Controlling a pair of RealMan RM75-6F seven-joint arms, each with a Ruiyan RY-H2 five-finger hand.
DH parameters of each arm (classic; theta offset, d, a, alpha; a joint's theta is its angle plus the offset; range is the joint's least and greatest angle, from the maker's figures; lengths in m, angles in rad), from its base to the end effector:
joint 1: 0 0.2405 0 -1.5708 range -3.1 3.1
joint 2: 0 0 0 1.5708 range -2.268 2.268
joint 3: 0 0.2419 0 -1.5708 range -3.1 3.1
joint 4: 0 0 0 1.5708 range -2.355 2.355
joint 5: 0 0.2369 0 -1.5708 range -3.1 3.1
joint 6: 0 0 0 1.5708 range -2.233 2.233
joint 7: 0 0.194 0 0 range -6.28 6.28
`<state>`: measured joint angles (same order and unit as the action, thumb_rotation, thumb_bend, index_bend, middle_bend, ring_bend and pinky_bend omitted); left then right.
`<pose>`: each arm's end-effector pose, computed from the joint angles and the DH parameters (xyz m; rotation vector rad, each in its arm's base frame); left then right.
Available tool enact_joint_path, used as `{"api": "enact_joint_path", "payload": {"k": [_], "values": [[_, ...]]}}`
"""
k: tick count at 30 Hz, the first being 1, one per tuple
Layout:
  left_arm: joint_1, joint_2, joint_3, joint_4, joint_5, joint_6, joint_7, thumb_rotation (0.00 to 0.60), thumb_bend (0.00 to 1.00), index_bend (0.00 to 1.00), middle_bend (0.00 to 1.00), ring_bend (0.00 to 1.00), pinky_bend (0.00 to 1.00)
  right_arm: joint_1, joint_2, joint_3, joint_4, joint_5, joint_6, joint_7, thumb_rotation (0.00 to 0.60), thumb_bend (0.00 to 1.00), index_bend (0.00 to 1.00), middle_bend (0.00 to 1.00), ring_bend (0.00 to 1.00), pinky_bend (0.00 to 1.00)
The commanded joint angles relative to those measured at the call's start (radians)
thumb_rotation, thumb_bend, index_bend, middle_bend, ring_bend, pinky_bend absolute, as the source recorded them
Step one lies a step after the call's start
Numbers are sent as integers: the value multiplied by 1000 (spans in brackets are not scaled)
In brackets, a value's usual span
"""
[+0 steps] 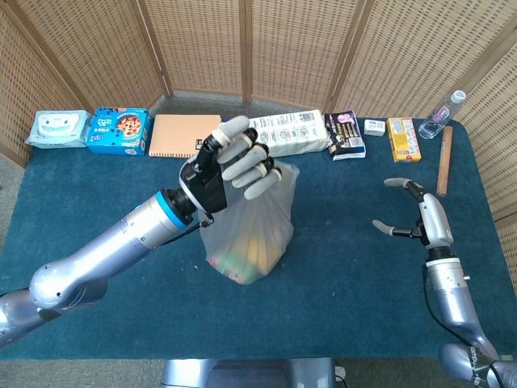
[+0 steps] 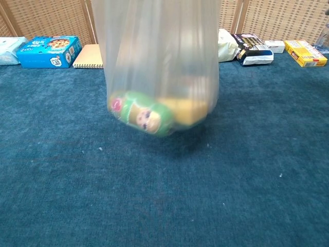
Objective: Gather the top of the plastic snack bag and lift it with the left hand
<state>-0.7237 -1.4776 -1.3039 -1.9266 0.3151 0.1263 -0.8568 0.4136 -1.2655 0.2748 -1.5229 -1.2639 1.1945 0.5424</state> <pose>0.1714 0.3797 0.1506 0.4225 1.9360 1.1579 -0.2399 -0.3765 0.0983 1.1411 -1.3900 1.4825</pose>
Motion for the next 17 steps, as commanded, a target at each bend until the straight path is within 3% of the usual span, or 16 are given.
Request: {"api": "enact_joint_path", "payload": {"k": [1, 17], "values": [[-37, 40, -16, 0, -8, 32, -29, 284, 486, 941, 923, 912, 801, -8, -3, -8, 5, -5, 1, 5, 600, 141, 297, 305, 244, 187], [-136, 145, -43, 35, -21, 79, -108, 289, 474, 942, 923, 912, 802, -32, -19, -19, 27, -21, 13, 27, 600, 142, 299, 305, 241, 187]]}}
